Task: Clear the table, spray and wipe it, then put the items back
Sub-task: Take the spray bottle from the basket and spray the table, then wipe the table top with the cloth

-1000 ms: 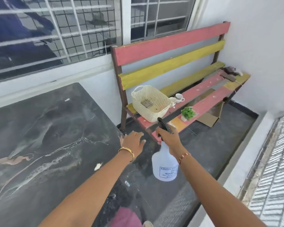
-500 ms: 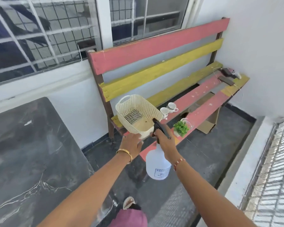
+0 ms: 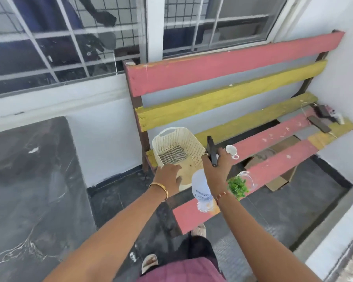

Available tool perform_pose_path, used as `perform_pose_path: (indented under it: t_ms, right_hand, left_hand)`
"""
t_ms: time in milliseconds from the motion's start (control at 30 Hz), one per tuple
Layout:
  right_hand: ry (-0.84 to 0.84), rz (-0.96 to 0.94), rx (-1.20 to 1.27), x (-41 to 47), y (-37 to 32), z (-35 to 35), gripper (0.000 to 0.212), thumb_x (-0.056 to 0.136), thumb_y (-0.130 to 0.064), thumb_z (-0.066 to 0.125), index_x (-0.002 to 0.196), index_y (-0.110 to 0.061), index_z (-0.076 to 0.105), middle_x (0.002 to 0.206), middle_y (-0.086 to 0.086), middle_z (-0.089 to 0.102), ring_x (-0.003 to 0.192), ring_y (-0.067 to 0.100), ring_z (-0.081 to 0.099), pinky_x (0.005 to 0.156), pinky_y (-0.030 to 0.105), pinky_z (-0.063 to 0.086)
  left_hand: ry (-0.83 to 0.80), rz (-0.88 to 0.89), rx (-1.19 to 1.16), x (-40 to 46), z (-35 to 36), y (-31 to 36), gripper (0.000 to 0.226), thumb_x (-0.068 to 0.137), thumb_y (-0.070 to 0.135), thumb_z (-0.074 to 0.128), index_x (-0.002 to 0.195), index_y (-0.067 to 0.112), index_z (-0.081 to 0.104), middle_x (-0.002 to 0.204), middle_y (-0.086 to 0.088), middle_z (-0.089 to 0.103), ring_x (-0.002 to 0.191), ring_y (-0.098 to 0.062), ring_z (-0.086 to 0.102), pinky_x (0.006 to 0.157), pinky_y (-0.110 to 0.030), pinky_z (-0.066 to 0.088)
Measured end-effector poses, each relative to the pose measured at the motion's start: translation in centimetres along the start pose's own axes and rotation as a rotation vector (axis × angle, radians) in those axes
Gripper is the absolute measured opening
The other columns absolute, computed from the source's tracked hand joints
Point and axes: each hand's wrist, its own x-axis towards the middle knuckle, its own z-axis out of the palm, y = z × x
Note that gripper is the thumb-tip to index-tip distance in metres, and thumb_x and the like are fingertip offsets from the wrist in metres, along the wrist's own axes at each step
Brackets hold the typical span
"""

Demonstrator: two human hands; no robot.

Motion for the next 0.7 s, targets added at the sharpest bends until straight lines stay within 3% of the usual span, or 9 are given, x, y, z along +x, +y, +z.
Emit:
perform_pose_path:
  t_ms: [133,300,400,500,600,700]
  right_hand:
    - [-0.18,0.036,-0.033,4.0,2.1,0.8,0.03,0.078,-0.014,0.065,0.059,-0.013,0.042,0.052,0.0,0.037,0.052,0.016,0.033,0.054,0.03,0.026]
    - [-0.347,-0.056,-0.079,8.9,4.2,1.9,0.041,0.08,-0.015,0.068,0.054,-0.022,0.038,0.046,0.002,0.039,0.046,0.022,0.04,0.05,0.032,0.031]
    - [-0.408,-0.082,-0.117,11.1,6.0,3.4,0.03,0.078,-0.024,0.065,0.058,-0.012,0.045,0.05,0.011,0.048,0.051,0.034,0.054,0.049,0.043,0.047]
    - [-0.47,-0.022,-0.106,12.3,8.5,5.1,0.032,0.075,-0.038,0.063,0.057,-0.023,0.042,0.052,-0.002,0.041,0.057,0.034,0.055,0.055,0.052,0.052]
    - [-0.558,0.031,-0.171,12.9,11.1,6.5,0.028,0.075,-0.041,0.062,0.066,-0.016,0.055,0.063,0.006,0.056,0.066,0.032,0.061,0.062,0.044,0.053]
    - [-0.687,0.081,-0.274,12.8,13.1,7.3,0.016,0.083,-0.023,0.065,0.082,-0.007,0.068,0.079,0.017,0.064,0.076,0.032,0.065,0.063,0.033,0.047]
  left_hand:
    - [0.003,-0.101,-0.031,2.4,0.1,-0.2,0.044,0.094,0.028,0.043,0.136,0.018,0.039,0.138,-0.005,0.046,0.132,-0.022,0.038,0.113,-0.039,0.028]
    - [0.044,-0.311,-0.104,5.6,0.4,0.5,0.042,0.093,0.025,0.043,0.134,0.016,0.039,0.138,-0.005,0.045,0.133,-0.023,0.037,0.115,-0.044,0.025]
    - [0.037,-0.371,-0.057,8.0,1.5,1.5,0.046,0.093,0.027,0.041,0.136,0.015,0.034,0.139,-0.006,0.043,0.133,-0.024,0.036,0.112,-0.043,0.025]
    - [0.014,-0.472,-0.083,9.3,2.7,1.7,0.048,0.093,0.027,0.041,0.139,0.017,0.031,0.142,-0.005,0.041,0.136,-0.023,0.031,0.115,-0.048,0.019]
    - [0.002,-0.559,-0.132,9.9,3.8,1.1,0.048,0.092,0.027,0.042,0.138,0.017,0.031,0.141,-0.004,0.042,0.137,-0.023,0.03,0.117,-0.051,0.017]
    - [0.005,-0.602,-0.18,10.3,4.6,0.9,0.051,0.092,0.025,0.042,0.141,0.017,0.028,0.144,-0.005,0.039,0.139,-0.023,0.028,0.117,-0.051,0.015]
